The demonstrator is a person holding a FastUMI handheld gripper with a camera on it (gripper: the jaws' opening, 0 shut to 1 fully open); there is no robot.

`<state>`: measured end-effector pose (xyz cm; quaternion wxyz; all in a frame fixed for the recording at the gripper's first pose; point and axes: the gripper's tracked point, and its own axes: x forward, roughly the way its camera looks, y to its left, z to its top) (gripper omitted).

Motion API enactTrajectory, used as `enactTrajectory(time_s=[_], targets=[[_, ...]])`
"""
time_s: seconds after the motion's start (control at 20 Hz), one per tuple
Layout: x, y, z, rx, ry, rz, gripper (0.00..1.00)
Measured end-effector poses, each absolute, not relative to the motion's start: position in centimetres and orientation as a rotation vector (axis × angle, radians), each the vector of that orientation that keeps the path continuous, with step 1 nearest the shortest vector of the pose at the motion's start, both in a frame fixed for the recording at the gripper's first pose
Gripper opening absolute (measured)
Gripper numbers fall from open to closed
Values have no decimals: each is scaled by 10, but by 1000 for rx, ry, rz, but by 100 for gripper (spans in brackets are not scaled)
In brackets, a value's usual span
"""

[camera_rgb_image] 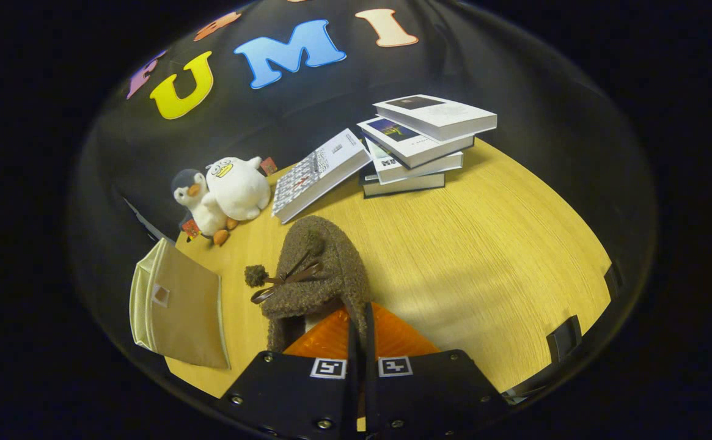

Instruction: Open the storage box then place both shoes into the box .Put the left shoe in first, then the right shoe, with the right side of both shoes facing outward in a uniform manner.

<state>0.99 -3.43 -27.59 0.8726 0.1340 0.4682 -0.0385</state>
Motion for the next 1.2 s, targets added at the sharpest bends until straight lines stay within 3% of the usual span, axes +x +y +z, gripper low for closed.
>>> enactTrajectory(time_s=[0.55,1.2], targets=[[53,99,-201,295,880,102,5],[55,265,-207,344,907,260,5]])
